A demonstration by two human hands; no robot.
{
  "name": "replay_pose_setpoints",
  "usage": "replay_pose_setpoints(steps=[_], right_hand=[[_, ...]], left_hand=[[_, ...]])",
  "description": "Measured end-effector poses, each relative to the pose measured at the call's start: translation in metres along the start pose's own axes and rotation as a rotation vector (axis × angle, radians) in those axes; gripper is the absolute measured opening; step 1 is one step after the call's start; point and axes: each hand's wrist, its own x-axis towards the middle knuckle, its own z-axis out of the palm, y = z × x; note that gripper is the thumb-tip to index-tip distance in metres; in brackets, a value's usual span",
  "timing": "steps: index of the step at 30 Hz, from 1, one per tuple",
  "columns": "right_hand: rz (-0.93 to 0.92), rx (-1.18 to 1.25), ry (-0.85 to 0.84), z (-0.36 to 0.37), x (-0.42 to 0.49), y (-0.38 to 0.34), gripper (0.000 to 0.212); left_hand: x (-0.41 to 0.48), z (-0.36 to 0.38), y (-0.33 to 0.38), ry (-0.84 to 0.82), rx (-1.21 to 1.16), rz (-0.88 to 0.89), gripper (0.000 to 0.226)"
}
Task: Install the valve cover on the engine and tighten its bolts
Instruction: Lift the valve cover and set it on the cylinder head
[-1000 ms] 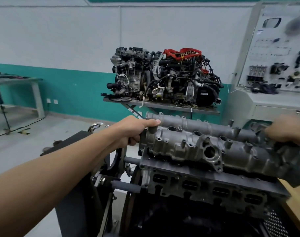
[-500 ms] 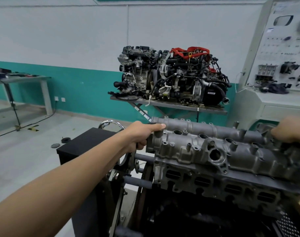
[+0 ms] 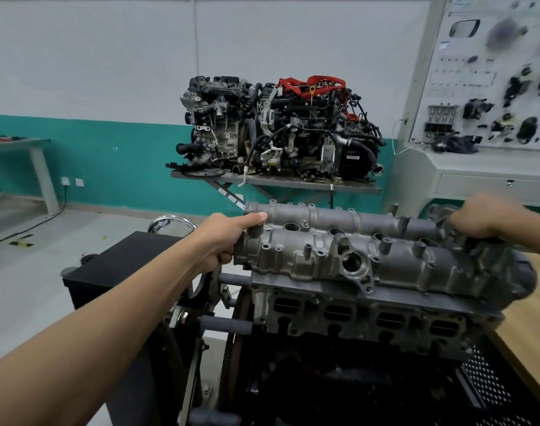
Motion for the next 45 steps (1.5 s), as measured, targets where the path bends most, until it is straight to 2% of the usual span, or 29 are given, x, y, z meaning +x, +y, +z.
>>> replay_pose_setpoints(steps=[9,14,17,20,25,33,35,39,40,43,45], right_hand=[[0.047,0.105,-0.016,-0.007,-0.012,-0.005,0.035],[-0.019,0.066,-0.007,-0.015,-0.032,-0.011,0.026],[-0.059,0.017,-0.031,-0.017,-0.038,-0.010,0.024],[-0.093,-0.017,-0.052,-0.018,-0.042,-0.009,0.023],[-0.083,0.027,-0.129,-0.021,-0.047,-0.009,0.037],[-0.084,0.024,-0.071,-0.017,-0.031,-0.005,0.029],[-0.090,0.037,-0.068,-0.013,-0.027,-0.002,0.029],[-0.118,0.009,-0.035,-0.015,-0.026,-0.002,0.037],[-0.122,0.000,-0.038,-0.015,-0.026,-0.001,0.039],[-0.136,-0.038,-0.025,-0.011,-0.027,0.001,0.042],[-0.144,-0.057,-0.017,-0.009,-0.025,0.003,0.043]], left_hand=[[0.003,0.000,-0.002,0.025,0.046,0.014,0.046],[-0.003,-0.011,0.024,-0.102,0.286,-0.034,0.050],[-0.007,-0.012,0.032,-0.095,0.350,-0.048,0.055],[-0.011,-0.008,0.030,-0.094,0.315,-0.059,0.055],[-0.015,-0.007,0.028,-0.135,0.242,-0.089,0.049],[-0.019,0.001,0.021,-0.030,0.146,-0.050,0.055],[-0.020,0.005,0.020,-0.010,0.159,-0.047,0.062],[-0.023,0.001,0.017,0.032,0.157,0.001,0.093],[-0.022,0.001,0.016,0.030,0.158,0.004,0.088],[-0.021,0.002,0.015,-0.016,0.132,-0.021,0.050],[-0.018,0.000,0.012,-0.016,0.126,-0.028,0.048]])
